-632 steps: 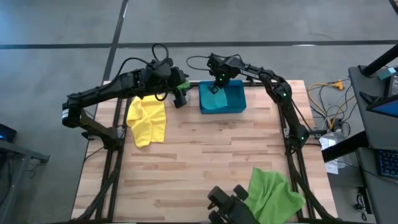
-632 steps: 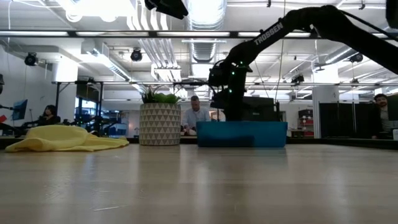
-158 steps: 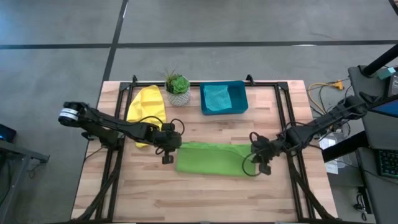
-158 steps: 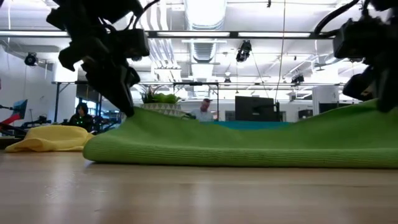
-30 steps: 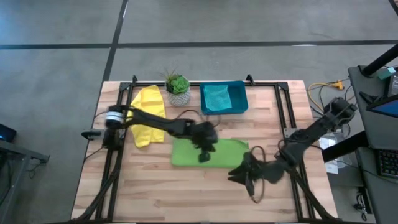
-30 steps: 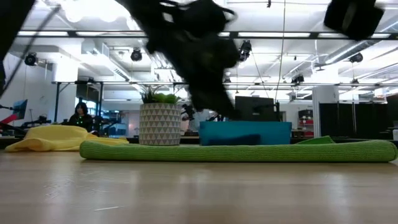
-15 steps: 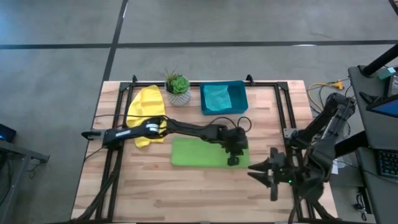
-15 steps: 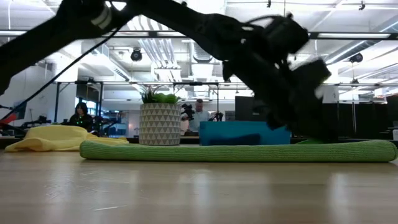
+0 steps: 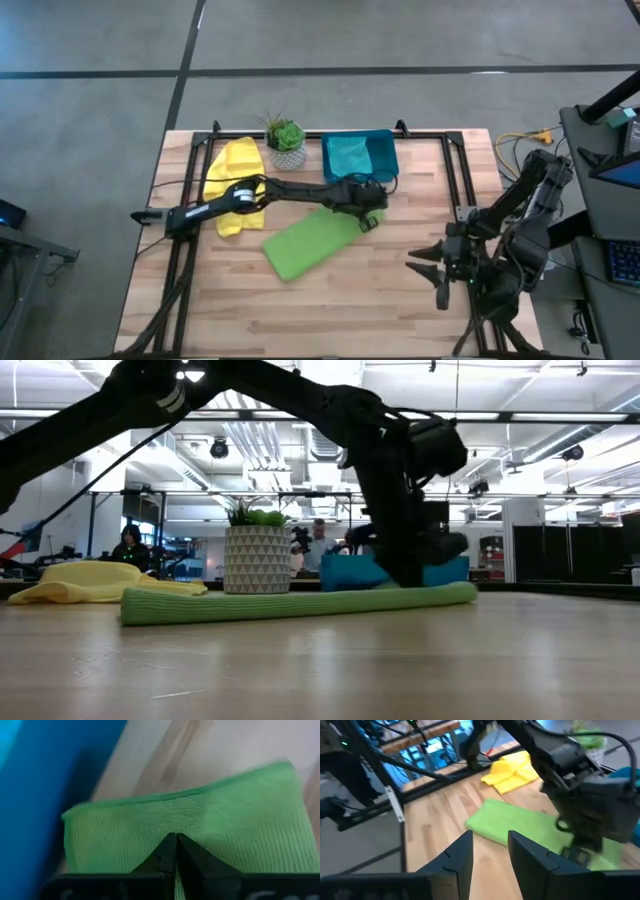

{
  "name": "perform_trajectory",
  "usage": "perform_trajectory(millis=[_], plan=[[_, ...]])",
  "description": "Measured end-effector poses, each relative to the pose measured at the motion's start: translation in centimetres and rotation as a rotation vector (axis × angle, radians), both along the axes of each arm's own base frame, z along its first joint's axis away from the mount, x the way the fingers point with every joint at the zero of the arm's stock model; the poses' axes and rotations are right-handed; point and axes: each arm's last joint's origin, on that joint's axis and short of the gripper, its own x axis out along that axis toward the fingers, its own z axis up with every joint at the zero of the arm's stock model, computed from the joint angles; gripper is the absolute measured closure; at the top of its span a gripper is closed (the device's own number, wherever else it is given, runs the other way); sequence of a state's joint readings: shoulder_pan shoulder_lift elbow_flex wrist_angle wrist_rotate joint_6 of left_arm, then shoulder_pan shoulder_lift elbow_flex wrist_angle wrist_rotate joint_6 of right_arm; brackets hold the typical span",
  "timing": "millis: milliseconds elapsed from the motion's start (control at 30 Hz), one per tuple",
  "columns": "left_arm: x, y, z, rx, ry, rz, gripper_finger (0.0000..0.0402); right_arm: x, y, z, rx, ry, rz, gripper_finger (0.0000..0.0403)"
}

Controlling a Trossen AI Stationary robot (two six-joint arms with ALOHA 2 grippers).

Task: Fold microfiber towels
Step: Fold the green microfiber towel on top of the light blue microfiber towel into the dark blue bin

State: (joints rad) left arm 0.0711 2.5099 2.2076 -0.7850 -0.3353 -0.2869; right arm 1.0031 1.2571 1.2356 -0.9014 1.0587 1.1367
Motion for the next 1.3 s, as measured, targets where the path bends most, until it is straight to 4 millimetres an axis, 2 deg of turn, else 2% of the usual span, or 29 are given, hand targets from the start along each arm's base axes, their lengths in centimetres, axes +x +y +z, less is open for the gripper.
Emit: perform_trajectory(millis=[100,233,300,367,433,500,600,700,767,833,900,1033,1200,1300], plan=[[-0.7,-0.2,2.3,0.074,0.043,-0.134,0.0401,-0.1,-0.2,-0.6,-0.01,0.018,-0.014,0.0285],[-4.0,-0.6,7.6,0.09,0.15,-0.229,0.0401,0.0,-0.2,-1.4,-0.016,0.011,-0.039,0.0285],[-6.0,-1.1,8.1,0.079,0.225,-0.274,0.0401,0.2,-0.4,-2.2,0.005,0.009,-0.074,0.0285],[-7.9,-1.6,7.7,0.015,0.253,-0.353,0.0401,0.5,-0.8,-3.1,0.032,0.007,-0.117,0.0285],[-10.6,-2.3,7.0,-0.086,0.272,-0.417,0.0401,0.9,-0.9,-4.0,0.062,0.004,-0.139,0.0285],[-14.2,-3.0,6.4,-0.128,0.3,-0.44,0.0401,1.4,-0.9,-4.8,0.083,-0.004,-0.152,0.0285],[-19.7,-4.0,4.1,-0.135,0.34,-0.462,0.0401,2.3,-0.6,-5.6,0.107,-0.041,-0.145,0.0285],[-24.5,-5.0,2.6,-0.137,0.288,-0.461,0.0401,3.4,-0.3,-6.1,0.103,-0.081,-0.128,0.0285],[-26.9,-5.4,2.0,-0.142,0.223,-0.448,0.0401,4.3,-0.4,-6.1,0.092,-0.107,-0.126,0.0285],[-28.7,-5.8,0.5,-0.172,0.197,-0.426,0.0401,5.2,-0.5,-6.2,0.079,-0.13,-0.134,0.0285],[-29.7,-6.4,-0.7,-0.199,0.157,-0.417,0.0401,6.2,-0.8,-6.2,0.067,-0.145,-0.152,0.0285],[-30.3,-8.0,-2.0,-0.22,0.117,-0.439,0.0402,8.2,-1.6,-5.9,0.073,-0.112,-0.113,0.0285],[-29.3,-10.5,-2.5,-0.214,0.088,-0.489,0.0402,10.4,-2.2,-5.4,0.053,-0.037,-0.007,0.0285],[-27.9,-13.0,-1.9,-0.264,0.012,-0.598,0.0402,11.4,-2.1,-5.2,0.012,-0.023,0.01,0.0285]])
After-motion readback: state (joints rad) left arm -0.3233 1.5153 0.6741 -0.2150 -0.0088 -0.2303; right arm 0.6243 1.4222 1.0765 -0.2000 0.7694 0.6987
